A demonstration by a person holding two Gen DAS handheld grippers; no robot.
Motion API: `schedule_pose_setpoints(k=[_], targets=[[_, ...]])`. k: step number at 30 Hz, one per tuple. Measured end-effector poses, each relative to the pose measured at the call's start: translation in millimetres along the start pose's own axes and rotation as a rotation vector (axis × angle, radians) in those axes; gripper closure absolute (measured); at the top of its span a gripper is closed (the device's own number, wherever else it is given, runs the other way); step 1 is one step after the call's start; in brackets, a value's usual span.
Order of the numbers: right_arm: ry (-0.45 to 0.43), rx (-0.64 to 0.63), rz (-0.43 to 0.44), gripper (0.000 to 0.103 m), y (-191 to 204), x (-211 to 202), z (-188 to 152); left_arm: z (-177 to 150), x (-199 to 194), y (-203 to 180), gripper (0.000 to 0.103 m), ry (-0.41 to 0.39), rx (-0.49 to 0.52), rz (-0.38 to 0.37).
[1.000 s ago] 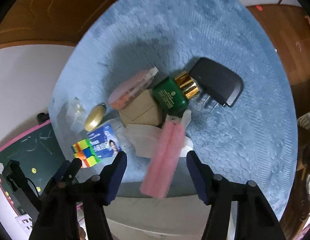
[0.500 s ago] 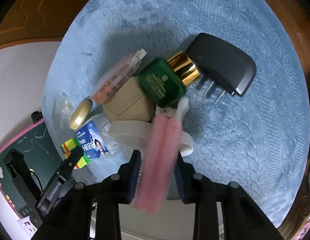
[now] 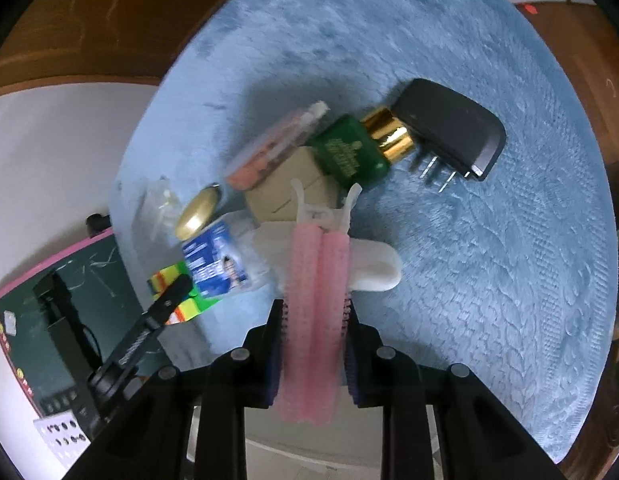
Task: Organize rigid objects
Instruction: 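Carry the cube and pink roller over the tray and release both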
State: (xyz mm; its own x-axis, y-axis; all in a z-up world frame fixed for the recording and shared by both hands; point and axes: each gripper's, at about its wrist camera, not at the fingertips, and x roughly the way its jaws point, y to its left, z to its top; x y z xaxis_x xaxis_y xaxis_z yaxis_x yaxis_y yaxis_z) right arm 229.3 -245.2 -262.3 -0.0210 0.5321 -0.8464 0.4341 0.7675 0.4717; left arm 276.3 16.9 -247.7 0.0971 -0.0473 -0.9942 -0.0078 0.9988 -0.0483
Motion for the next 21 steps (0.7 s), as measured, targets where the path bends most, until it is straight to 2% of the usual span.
schedule_pose_setpoints(k=[7,12,16,21], targets=[[-0.03,-0.069,0.078,0.078,8,-28,-20,-23,-60,-1,0.041,-0.103,0.028,-0.02],[-0.08,-0.156,0.115,0.078,23,-61,-42,-41,-123,-3,0.041,-0.207,0.048,-0.082],[-0.187,-0.306,0.056,0.078,47,-94,-83,-57,-163,-6,0.041,-0.27,0.077,-0.127],[-0.344,-0.507,-0.04,0.078,72,-125,-151,-100,-206,-7,0.041,-0.33,0.095,-0.172]])
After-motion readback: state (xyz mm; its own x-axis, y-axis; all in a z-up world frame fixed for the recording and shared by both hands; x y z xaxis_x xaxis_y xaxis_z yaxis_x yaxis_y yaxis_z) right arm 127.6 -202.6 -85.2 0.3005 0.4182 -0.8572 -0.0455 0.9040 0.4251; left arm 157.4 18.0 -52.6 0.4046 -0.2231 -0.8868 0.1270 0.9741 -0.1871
